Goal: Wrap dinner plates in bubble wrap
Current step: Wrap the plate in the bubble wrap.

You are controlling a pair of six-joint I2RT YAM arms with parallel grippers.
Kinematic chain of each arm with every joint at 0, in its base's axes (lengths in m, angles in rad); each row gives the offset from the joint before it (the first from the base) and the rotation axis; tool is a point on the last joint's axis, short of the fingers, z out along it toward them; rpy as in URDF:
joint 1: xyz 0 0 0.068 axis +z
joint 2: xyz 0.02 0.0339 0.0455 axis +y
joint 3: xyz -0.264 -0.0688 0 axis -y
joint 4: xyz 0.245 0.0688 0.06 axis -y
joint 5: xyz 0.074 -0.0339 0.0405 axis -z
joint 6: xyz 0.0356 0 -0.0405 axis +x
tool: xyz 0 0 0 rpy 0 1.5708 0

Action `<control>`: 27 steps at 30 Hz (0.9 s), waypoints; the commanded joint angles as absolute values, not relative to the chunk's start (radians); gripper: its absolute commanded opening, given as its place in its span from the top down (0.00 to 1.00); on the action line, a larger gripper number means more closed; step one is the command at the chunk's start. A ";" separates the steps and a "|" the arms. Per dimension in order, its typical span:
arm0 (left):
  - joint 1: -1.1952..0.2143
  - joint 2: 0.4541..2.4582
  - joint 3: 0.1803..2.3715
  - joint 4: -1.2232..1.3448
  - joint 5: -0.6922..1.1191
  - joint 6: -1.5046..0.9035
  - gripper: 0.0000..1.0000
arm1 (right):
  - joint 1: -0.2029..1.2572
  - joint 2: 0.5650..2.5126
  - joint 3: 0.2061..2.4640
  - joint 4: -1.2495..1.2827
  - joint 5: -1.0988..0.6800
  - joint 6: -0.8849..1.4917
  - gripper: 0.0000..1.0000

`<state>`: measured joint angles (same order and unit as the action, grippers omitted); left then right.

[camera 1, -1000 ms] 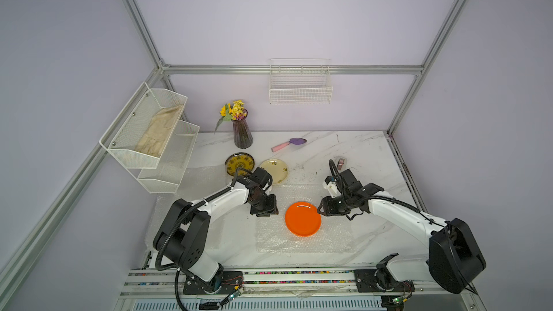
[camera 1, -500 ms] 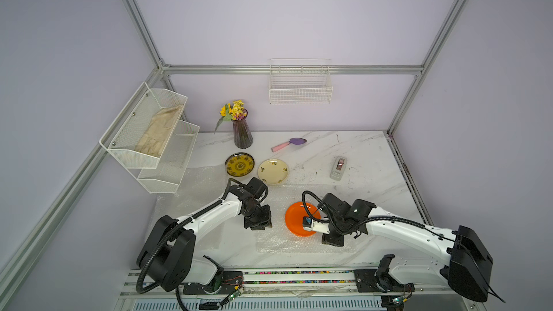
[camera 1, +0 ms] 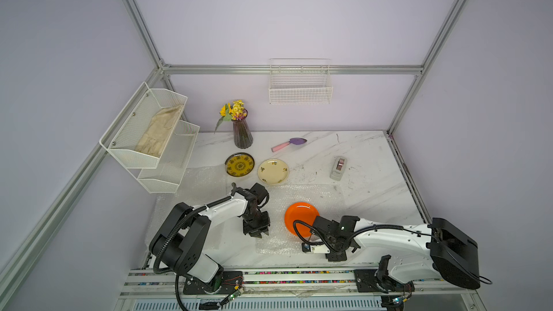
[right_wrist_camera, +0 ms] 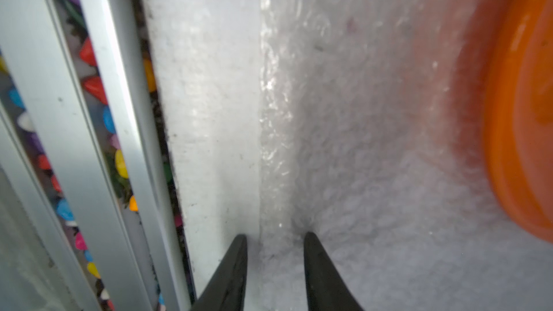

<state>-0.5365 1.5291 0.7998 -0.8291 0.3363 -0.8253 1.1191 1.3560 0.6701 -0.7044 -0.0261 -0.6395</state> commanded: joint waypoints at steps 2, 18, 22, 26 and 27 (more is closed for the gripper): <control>-0.518 1.515 0.781 -0.919 0.225 -0.839 0.69 | 1.146 1.347 0.674 -0.667 -0.001 -0.643 0.80; -0.512 1.549 1.070 -1.103 0.197 -0.669 0.69 | 1.045 1.398 0.831 -0.690 -0.228 -0.444 1.00; -0.507 1.603 1.064 -1.096 0.144 -0.626 0.70 | 0.982 1.410 0.848 -0.689 -0.305 -0.391 1.00; -0.483 1.660 1.153 -1.147 0.010 -0.582 0.75 | 0.930 1.429 0.876 -0.681 -0.365 -0.348 1.00; -0.485 1.641 1.184 -1.148 -0.016 -0.575 0.75 | 0.918 1.435 0.882 -0.681 -0.385 -0.336 1.00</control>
<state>-0.4973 1.6703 1.0313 -1.1049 0.0944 -0.6315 0.9413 1.4220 0.8482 -0.6697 -0.2974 -0.3920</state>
